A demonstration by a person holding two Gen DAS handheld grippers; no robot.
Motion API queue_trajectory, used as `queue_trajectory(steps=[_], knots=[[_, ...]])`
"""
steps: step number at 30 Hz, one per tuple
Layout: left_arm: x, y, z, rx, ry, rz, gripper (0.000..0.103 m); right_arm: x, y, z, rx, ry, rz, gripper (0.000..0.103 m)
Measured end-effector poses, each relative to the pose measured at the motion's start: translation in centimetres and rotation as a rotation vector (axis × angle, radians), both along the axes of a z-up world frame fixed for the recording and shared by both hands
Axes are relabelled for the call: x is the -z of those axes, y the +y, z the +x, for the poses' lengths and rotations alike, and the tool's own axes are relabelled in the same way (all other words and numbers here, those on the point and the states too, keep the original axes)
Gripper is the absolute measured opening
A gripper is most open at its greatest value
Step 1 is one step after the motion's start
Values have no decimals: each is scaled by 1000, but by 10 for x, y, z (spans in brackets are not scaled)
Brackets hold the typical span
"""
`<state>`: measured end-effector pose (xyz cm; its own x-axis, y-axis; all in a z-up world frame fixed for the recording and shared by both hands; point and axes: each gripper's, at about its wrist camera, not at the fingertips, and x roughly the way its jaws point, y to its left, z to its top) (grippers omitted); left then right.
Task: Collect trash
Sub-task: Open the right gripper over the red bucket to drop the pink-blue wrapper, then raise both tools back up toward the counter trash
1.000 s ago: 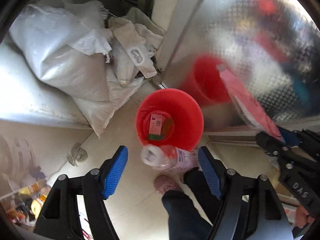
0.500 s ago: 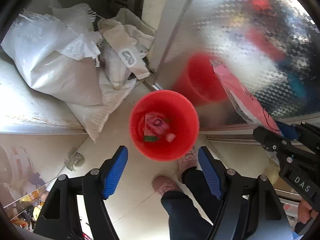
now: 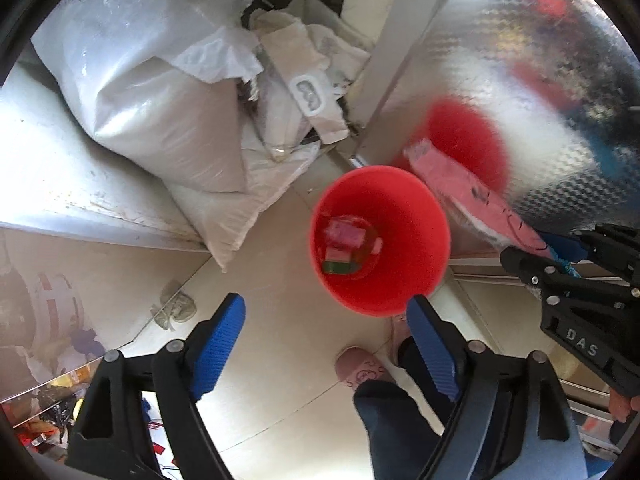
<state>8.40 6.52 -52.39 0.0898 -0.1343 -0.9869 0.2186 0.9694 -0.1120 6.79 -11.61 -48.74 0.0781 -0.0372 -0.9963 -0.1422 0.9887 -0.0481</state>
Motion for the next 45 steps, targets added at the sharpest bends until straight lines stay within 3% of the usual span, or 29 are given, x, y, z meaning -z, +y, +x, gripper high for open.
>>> queue_trajectory(steps=[5,7,8,9,14,20,26,37,45], knots=[[8,7,0,-10,4,11,83,13,5,3,-27,31,-3,28],[9,8,-2,-18,1,21,84,16,6,3,-36,38,-19,43],[8,8,-2,-20,-1,24,84,17,7,3,-39,45,-18,59],[7,8,-4,-21,-4,26,84,17,7,3,-39,49,-8,65],[-7,8,-11,-19,-29,72,86,11,8,-2,-32,47,-16,77],[-45,15,-21,-13,-44,88,86,-14,10,-13,-34,16,-31,81],[-110,20,-27,-43,-80,85,86,-73,14,-22,-52,-31,-54,84],[-270,19,-35,-103,-220,61,87,-227,12,-37,-52,-238,-41,95],[-350,11,-38,-99,-311,52,87,-310,3,-52,-59,-371,-35,98]])
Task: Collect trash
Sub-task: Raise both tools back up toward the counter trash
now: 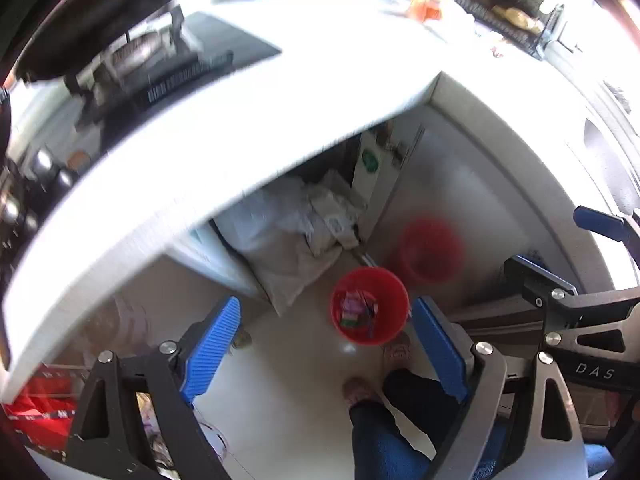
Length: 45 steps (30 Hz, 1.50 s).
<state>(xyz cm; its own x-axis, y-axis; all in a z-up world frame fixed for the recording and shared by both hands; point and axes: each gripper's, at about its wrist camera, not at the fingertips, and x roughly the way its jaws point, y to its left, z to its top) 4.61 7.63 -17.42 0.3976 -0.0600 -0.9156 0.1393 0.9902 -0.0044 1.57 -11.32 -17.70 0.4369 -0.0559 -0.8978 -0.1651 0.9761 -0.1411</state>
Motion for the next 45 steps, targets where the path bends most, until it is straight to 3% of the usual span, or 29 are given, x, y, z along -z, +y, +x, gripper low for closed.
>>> queue_trajectory(steps=[11,20,33,37,45], knots=[[-77,-22,22,68,-144,13,89,-72,-19,5,50,-142,2,99],[-112,-61,70,150,-193,27,91,-97,-49,34,122,-196,15,99],[-107,-126,189,213,-165,27,94,-112,-107,111,227,-191,31,99],[-95,-147,224,228,-115,24,94,-104,-126,140,246,-160,35,99],[-60,-180,285,214,59,-35,94,-89,-163,185,268,-112,31,99]])
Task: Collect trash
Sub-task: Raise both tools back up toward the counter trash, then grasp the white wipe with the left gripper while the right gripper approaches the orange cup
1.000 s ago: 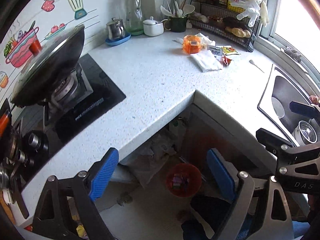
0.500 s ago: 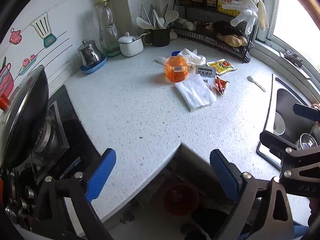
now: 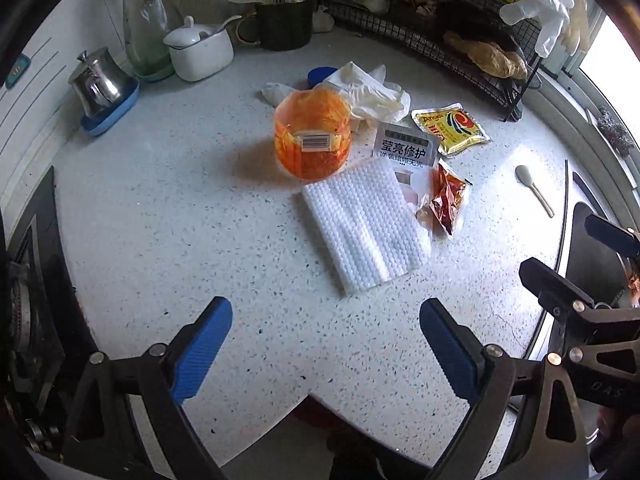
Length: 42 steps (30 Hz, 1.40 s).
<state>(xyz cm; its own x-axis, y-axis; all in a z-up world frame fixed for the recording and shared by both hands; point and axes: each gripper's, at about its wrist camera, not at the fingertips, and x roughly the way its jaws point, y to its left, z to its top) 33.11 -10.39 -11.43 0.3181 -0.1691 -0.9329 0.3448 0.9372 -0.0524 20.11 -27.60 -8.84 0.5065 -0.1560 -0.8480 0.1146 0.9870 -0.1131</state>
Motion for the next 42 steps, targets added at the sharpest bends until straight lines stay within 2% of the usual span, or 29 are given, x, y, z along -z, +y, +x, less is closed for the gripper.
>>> queue_trajectory(steps=[9,15,17,21,24,26,29,32,35,42], knots=[[32,-27,39,-5,64,6,94,19,-29,32,25,57,22,99],[46,-39,53,7,66,75,94,26,-42,43,52,73,34,99],[46,-40,52,-6,40,90,83,27,-45,45,60,75,38,99],[52,-44,50,6,60,68,72,28,-46,45,68,77,46,99],[51,-44,46,10,65,27,55,29,-45,45,69,79,47,99],[48,-45,40,20,59,15,27,29,-44,43,72,78,49,99],[47,-47,29,31,70,-9,10,28,-43,39,82,79,57,99],[44,-44,19,34,65,-25,6,27,-40,35,81,78,54,99],[33,-32,10,17,26,-40,6,24,-32,32,62,73,55,99],[0,17,19,-92,-48,-31,6,7,5,45,-45,27,93,99]])
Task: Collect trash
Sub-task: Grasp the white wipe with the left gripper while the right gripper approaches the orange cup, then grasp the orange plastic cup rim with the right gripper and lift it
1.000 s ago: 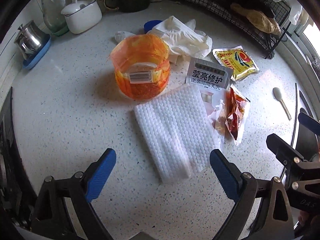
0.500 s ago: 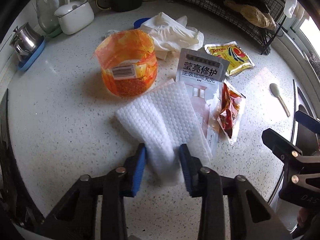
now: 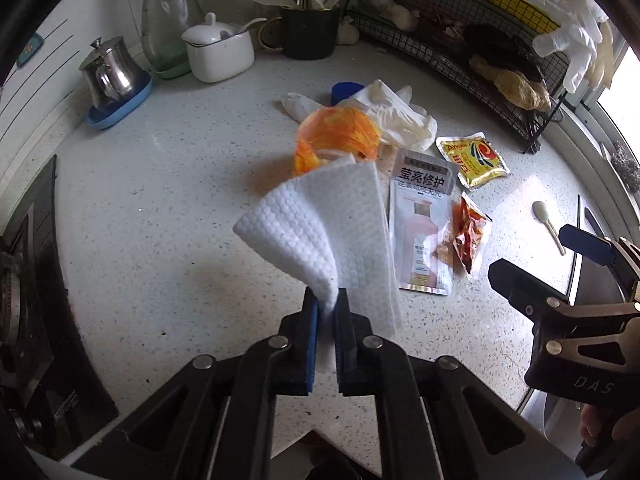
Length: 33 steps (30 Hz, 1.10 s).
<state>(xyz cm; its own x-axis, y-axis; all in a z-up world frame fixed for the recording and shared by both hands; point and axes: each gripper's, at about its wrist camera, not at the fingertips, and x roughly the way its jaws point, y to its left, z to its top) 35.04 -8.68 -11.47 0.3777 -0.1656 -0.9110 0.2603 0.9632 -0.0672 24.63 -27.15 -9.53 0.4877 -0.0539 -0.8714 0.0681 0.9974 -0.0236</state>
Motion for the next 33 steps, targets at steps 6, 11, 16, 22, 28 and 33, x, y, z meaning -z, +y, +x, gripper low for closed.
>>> queue_trajectory(steps=[6,11,16,22,28,33], knots=[[-15,39,18,-90,-34,41,6,-10,33,34,-109,-41,33,99],[-14,58,35,-154,-45,75,6,-4,54,66,-183,-51,83,99],[-5,67,55,-198,-41,106,6,10,70,101,-232,-40,82,99],[7,73,72,-234,-26,94,6,24,80,130,-269,-23,72,99],[14,76,74,-247,-13,116,6,41,90,143,-299,24,45,66],[8,78,59,-233,-12,59,6,37,94,134,-310,-6,38,65]])
